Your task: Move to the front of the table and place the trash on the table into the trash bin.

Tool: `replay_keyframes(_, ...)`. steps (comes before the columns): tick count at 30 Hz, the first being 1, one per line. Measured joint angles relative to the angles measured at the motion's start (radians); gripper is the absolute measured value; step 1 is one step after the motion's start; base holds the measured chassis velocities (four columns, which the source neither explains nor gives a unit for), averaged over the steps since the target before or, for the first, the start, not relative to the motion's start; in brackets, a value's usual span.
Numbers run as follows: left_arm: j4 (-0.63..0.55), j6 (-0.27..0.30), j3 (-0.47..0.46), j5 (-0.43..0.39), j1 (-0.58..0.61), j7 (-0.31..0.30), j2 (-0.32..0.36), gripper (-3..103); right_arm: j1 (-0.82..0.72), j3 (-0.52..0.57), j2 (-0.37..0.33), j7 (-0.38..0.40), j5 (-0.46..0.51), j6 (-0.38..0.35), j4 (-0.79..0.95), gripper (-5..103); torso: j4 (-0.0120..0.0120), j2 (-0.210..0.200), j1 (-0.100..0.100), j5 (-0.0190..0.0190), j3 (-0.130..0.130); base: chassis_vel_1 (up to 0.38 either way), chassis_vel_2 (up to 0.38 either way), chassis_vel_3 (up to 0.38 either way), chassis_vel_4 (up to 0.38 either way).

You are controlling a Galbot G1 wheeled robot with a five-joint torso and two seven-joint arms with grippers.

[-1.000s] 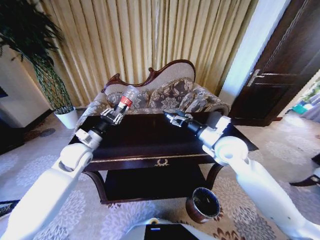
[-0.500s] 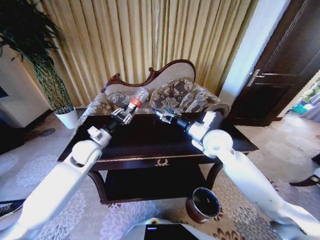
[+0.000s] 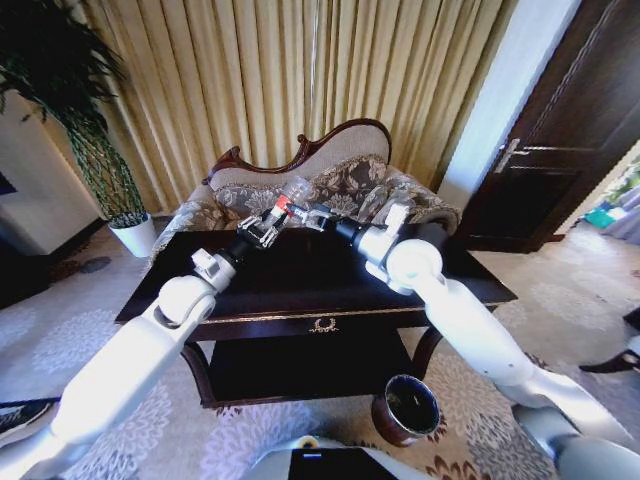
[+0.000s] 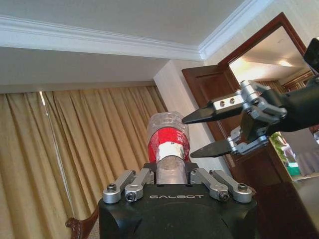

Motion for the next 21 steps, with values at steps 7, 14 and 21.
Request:
replay_keyframes(7,0.001,0.004,0.049,0.0,-0.03,-0.008,-0.002,26,0.025,-0.014,0.008,0.001,-0.001,0.0,-0.017,100,-0.0001,0.0,0.0,0.0,0.0,0.0,0.0,0.0,0.0)
replay_keyframes(14,-0.004,0.011,0.082,-0.001,-0.049,-0.014,-0.006,26,0.042,-0.021,0.007,0.003,-0.001,0.0,-0.026,100,-0.0001,0.0,0.0,0.0001,0.0,0.0,0.0,0.0,0.0)
replay_keyframes(21,-0.01,0.017,0.096,-0.002,-0.057,-0.015,-0.002,24,0.054,-0.033,0.013,0.004,-0.001,0.0,-0.036,100,0.0,0.0,0.0,0.0001,0.0,0.0,0.0,0.0,0.0)
